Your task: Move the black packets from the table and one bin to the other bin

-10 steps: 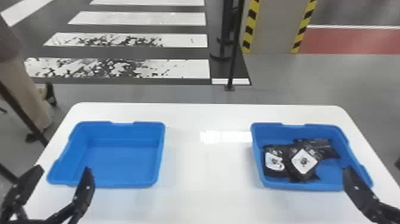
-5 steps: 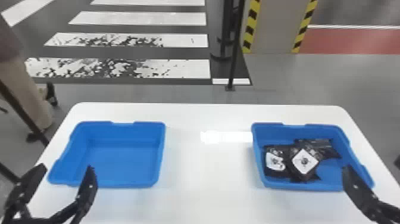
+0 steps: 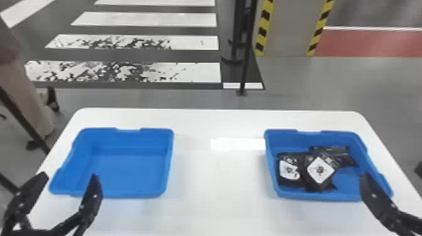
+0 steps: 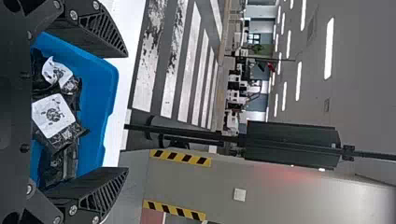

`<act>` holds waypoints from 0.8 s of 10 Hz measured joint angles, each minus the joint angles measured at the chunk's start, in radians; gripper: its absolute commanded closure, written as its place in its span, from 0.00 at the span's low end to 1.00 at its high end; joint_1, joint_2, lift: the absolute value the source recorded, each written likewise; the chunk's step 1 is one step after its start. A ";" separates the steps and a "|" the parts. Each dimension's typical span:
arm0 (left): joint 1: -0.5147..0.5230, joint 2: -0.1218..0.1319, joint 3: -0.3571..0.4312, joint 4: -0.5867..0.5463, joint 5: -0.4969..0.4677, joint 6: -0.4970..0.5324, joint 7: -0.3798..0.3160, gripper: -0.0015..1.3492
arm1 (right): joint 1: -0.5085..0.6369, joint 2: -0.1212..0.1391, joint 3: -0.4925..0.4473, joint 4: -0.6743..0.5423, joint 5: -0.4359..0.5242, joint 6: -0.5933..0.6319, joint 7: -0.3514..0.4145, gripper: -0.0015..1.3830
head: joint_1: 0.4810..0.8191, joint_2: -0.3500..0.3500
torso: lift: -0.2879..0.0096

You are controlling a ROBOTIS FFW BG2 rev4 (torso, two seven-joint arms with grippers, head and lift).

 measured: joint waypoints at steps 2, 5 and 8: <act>0.000 0.000 -0.001 -0.001 -0.003 0.002 0.000 0.21 | 0.000 0.000 -0.001 0.003 -0.007 -0.005 0.001 0.12 | 0.63 0.48 | 0.60; -0.002 0.000 -0.003 -0.001 -0.004 0.003 -0.001 0.21 | 0.000 -0.001 -0.003 0.016 -0.029 -0.022 0.000 0.12 | 0.63 0.48 | 0.60; -0.004 0.000 -0.006 -0.001 -0.006 0.004 -0.002 0.21 | -0.002 -0.001 -0.004 0.020 -0.029 -0.022 0.000 0.12 | 0.63 0.47 | 0.60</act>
